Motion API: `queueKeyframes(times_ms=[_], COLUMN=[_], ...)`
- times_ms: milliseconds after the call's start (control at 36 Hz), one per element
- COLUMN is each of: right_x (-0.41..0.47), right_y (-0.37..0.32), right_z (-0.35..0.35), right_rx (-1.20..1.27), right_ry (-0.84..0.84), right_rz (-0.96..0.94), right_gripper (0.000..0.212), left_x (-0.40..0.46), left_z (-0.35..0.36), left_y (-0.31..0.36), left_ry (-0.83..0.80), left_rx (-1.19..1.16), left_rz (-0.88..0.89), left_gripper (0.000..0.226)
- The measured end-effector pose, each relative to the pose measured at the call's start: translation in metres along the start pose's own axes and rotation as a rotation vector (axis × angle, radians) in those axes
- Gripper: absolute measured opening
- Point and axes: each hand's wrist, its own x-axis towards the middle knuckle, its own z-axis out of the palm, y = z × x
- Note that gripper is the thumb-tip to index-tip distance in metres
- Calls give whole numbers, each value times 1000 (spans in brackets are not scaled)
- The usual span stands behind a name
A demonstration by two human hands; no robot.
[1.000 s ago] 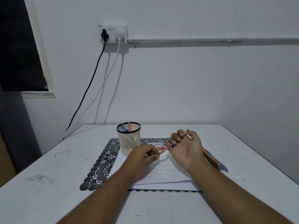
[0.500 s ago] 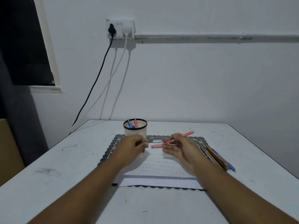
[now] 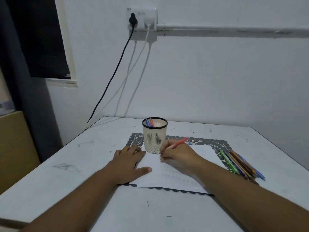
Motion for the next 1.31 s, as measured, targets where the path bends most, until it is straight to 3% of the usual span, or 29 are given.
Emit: queueKeyframes(times_ms=[83,250,389,472,639,1306], right_x=[13,25,30,34,28,34], right_y=[1,6,8,9,9,13], right_z=[19,30,26,28,33,36], right_rx=[14,-71,-116,-146,-277,-361], right_ry=[-54,4,69,105,83,133], right_rz=[22,19,8,0,-58,-142], right_gripper=[19,17,20,22,6,6], left_x=[1,2,4,4,3,3], left_z=[1,1,3,4,2,2], left_y=[2,1,-1,-1,0,1], left_ry=[12,-4,-1,8,0,16], left_rx=[-10,-15,-25,-30,-37,-45], left_rz=[-7,-9,-6,-9,-10,-15], left_gripper=[120,94,108,108,110,112])
